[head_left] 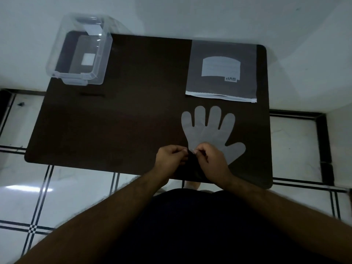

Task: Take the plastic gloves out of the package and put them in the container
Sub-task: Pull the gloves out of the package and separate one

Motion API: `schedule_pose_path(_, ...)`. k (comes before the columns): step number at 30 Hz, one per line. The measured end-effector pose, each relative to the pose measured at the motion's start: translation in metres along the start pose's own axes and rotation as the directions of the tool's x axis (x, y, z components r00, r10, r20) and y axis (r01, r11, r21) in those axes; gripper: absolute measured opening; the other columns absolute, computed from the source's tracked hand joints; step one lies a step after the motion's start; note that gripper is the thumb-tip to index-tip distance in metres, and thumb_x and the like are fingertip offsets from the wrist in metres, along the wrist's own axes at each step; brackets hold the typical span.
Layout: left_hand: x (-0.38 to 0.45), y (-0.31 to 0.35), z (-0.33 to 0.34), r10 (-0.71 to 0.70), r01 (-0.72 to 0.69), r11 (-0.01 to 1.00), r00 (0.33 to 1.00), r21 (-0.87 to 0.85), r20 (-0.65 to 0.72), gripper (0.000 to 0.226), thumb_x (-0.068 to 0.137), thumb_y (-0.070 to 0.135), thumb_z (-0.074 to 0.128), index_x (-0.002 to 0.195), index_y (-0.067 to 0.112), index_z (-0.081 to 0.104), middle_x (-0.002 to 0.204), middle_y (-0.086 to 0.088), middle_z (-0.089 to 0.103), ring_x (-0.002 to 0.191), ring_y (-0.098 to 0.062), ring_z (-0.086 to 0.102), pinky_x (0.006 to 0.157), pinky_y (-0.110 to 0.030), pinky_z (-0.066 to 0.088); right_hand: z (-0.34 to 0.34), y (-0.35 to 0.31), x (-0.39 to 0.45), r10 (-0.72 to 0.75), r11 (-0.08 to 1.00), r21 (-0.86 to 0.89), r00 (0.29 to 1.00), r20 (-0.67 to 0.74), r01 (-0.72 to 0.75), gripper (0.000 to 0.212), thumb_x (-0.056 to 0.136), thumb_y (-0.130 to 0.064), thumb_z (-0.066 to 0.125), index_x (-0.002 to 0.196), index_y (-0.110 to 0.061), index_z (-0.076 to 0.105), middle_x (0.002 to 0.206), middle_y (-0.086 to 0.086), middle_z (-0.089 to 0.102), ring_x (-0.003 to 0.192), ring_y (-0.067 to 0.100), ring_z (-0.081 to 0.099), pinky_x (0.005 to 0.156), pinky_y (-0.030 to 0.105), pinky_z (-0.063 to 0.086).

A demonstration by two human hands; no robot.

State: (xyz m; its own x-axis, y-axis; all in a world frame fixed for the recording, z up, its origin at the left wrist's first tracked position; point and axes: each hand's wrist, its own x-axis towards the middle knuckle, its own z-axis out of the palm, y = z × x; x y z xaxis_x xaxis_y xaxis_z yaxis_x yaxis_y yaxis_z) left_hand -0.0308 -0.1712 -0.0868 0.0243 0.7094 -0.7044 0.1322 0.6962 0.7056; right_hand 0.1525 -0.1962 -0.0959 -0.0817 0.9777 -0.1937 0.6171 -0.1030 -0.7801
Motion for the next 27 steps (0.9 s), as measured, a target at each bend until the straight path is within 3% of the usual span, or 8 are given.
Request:
schedule_pose_path(3, 0.003, 0.01, 0.009, -0.133, 0.159, 0.953, 0.984, -0.256, 0.115, 0.018, 0.103, 0.014, 0.071, 0.117, 0.005, 0.078, 0.109, -0.014, 0.083, 0.104, -0.027, 0.081, 0.088, -0.037, 0.066, -0.006, -0.004, 0.0, 0.099, 0.99, 0.109, 0.994, -0.046, -0.093, 0.011, 0.106, -0.024, 0.063, 0.098, -0.017, 0.067, 0.089, -0.006, 0.067, 0.084, 0.006, 0.063, 0.071, 0.012, 0.048)
schedule_pose_path(6, 0.005, 0.016, 0.017, -0.164, 0.21, 0.914, 0.974, -0.346, 0.159, 0.019, 0.102, 0.009, 0.071, 0.118, 0.001, 0.077, 0.111, -0.017, 0.082, 0.104, -0.029, 0.081, 0.089, -0.038, 0.065, -0.011, -0.006, 0.0, 0.156, 0.974, 0.176, 0.986, -0.055, -0.145, 0.009, 0.104, -0.027, 0.066, 0.1, -0.018, 0.068, 0.091, -0.009, 0.068, 0.087, 0.002, 0.064, 0.072, 0.009, 0.049)
schedule_pose_path(11, 0.007, 0.019, 0.03, -0.19, 0.222, 0.912, 0.974, -0.345, 0.124, 0.022, 0.094, 0.006, 0.08, 0.115, 0.001, 0.077, 0.11, -0.016, 0.083, 0.099, -0.025, 0.081, 0.084, -0.033, 0.065, -0.017, -0.011, -0.001, 0.237, 0.936, 0.283, 0.969, -0.066, -0.21, 0.012, 0.101, -0.031, 0.072, 0.103, -0.021, 0.067, 0.092, -0.007, 0.07, 0.087, 0.0, 0.067, 0.072, 0.012, 0.054)
schedule_pose_path(16, 0.013, 0.017, 0.037, -0.222, 0.229, 0.915, 0.973, -0.331, 0.06, 0.023, 0.093, -0.001, 0.079, 0.116, 0.0, 0.075, 0.108, -0.019, 0.082, 0.091, -0.025, 0.081, 0.077, -0.031, 0.064, -0.02, -0.01, -0.002, 0.339, 0.887, 0.348, 0.94, -0.048, -0.302, 0.02, 0.095, -0.027, 0.079, 0.108, -0.022, 0.065, 0.098, -0.004, 0.073, 0.089, 0.006, 0.072, 0.075, 0.024, 0.062)
schedule_pose_path(23, 0.018, 0.013, 0.033, -0.218, 0.226, 0.935, 0.974, -0.273, 0.06, 0.019, 0.092, 0.0, 0.08, 0.111, 0.002, 0.077, 0.105, -0.018, 0.082, 0.091, -0.025, 0.081, 0.075, -0.03, 0.062, -0.033, -0.021, 0.005, 0.489, 0.722, 0.537, 0.871, 0.05, -0.436, 0.026, 0.089, -0.017, 0.084, 0.108, -0.016, 0.067, 0.099, 0.003, 0.075, 0.085, 0.009, 0.075, 0.063, 0.017, 0.059)
schedule_pose_path(27, 0.018, 0.011, 0.03, -0.194, 0.204, 0.955, 0.979, -0.213, 0.069, 0.019, 0.092, 0.003, 0.08, 0.111, 0.003, 0.079, 0.104, -0.016, 0.083, 0.094, -0.025, 0.081, 0.078, -0.03, 0.062, -0.037, -0.019, 0.009, 0.554, 0.659, 0.571, 0.829, 0.071, -0.489, 0.018, 0.095, -0.015, 0.077, 0.109, -0.016, 0.066, 0.102, 0.002, 0.076, 0.095, 0.017, 0.075, 0.068, 0.022, 0.06)
